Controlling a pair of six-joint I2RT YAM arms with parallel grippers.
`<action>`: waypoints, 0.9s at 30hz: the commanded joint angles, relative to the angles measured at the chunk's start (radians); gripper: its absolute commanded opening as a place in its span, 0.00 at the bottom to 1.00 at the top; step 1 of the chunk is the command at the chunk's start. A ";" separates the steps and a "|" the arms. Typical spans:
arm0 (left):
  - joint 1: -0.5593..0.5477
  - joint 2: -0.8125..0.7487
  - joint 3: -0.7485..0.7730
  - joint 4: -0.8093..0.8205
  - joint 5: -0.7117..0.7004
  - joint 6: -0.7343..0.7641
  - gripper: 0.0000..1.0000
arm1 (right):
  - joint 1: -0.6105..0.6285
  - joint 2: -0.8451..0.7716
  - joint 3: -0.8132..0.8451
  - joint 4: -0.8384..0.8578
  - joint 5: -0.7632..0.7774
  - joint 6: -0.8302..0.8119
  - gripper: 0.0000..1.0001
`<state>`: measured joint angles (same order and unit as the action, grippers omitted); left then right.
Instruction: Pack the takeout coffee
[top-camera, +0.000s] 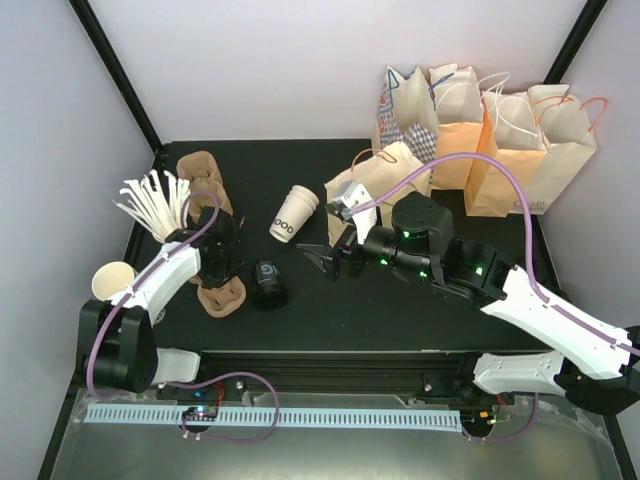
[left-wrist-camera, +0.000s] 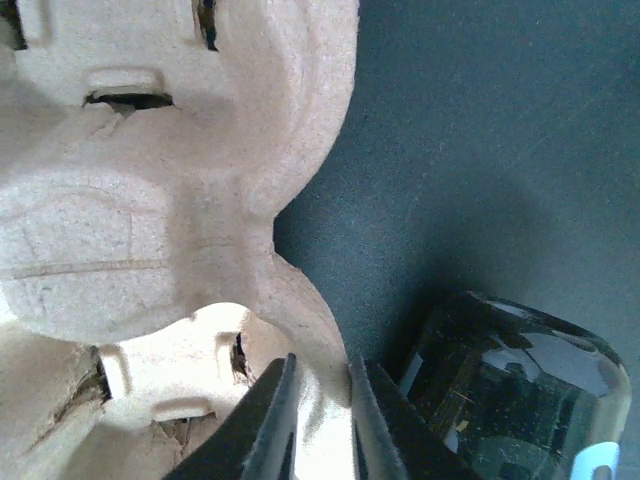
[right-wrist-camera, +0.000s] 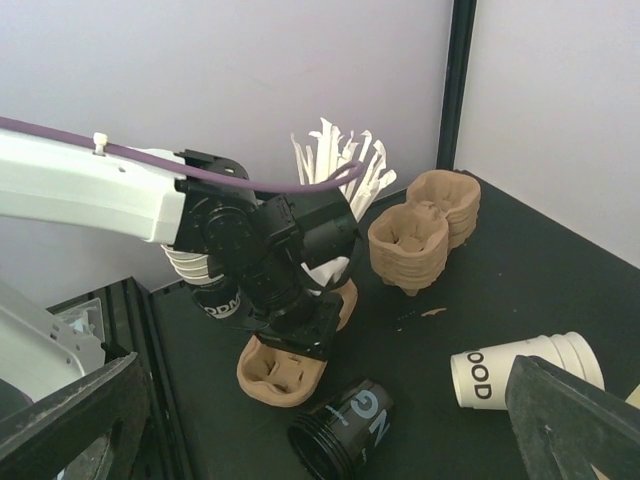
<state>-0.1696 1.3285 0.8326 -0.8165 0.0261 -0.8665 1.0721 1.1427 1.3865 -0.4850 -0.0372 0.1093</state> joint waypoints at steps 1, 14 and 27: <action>-0.001 -0.057 0.047 -0.054 -0.028 -0.026 0.15 | 0.007 -0.017 -0.018 0.027 0.019 -0.013 1.00; -0.001 -0.179 0.008 -0.084 0.001 -0.022 0.24 | 0.008 -0.036 -0.096 0.054 0.027 0.072 1.00; -0.001 -0.032 -0.005 0.035 0.018 -0.012 0.32 | 0.008 -0.077 -0.120 0.042 0.056 0.122 1.00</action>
<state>-0.1696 1.2713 0.8261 -0.8280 0.0345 -0.8764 1.0721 1.0927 1.2686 -0.4553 -0.0170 0.2115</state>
